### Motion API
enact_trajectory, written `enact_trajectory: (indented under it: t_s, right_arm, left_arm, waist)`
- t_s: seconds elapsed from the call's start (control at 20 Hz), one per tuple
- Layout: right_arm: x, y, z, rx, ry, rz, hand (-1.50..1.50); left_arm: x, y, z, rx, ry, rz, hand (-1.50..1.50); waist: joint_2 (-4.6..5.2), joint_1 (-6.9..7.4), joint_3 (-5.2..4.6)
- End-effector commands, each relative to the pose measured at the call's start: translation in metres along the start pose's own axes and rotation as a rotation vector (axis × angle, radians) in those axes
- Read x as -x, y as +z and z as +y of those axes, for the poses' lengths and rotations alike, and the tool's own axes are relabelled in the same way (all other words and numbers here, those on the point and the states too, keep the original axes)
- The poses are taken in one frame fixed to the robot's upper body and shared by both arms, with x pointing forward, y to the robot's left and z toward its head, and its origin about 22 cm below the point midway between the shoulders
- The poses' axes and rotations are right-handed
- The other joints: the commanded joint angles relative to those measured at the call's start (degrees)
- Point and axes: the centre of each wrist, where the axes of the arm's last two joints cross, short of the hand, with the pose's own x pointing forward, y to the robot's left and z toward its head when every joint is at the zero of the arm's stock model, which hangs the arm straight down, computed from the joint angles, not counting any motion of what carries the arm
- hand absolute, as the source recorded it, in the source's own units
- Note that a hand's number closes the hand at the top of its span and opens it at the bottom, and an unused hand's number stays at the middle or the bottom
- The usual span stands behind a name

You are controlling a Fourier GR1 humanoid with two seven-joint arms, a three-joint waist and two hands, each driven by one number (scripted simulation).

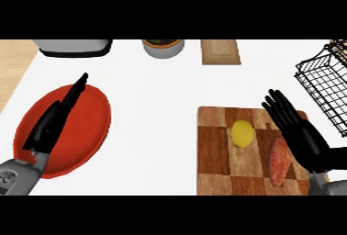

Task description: Pick the sweet potato from the cutting board and place it in the tiered basket

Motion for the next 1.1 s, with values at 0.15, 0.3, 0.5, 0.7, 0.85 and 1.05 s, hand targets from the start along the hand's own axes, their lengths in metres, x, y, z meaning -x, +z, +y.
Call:
enact_trajectory:
  t_s: [0.15,0.3,0.5,0.7,0.85,1.05]
  right_arm:
    - [0.004,-0.021,-0.012,0.46,-0.001,0.091,-1.5]
    - [0.024,0.007,-0.052,0.683,0.354,0.258,-1.5]
    - [0.039,-0.055,0.05,0.813,0.062,0.109,-1.5]
    - [0.007,-0.058,0.023,0.803,0.296,0.038,-1.5]
    - [-0.008,-0.037,0.02,0.769,0.441,0.135,-1.5]
    - [-0.014,-0.028,-0.02,0.668,0.736,0.396,-1.5]
  left_arm:
    - [0.013,0.009,-0.041,0.025,0.25,0.043,0.0]
    - [0.007,0.009,-0.058,0.054,0.36,0.043,0.0]
    - [0.02,0.007,-0.084,0.074,0.468,0.051,0.0]
    - [0.059,0.022,-0.08,0.052,0.448,0.06,0.0]
    - [0.039,0.018,-0.089,0.054,0.459,0.075,0.0]
    - [0.044,0.017,-0.07,0.056,0.449,0.081,0.0]
  waist:
    - [-0.5,-0.68,-1.79]
    - [0.64,-0.62,-2.71]
    - [-0.4,-0.42,-1.58]
    - [-0.89,-1.27,-1.65]
    - [-1.48,-2.11,-1.78]
    - [-1.67,-1.63,-2.41]
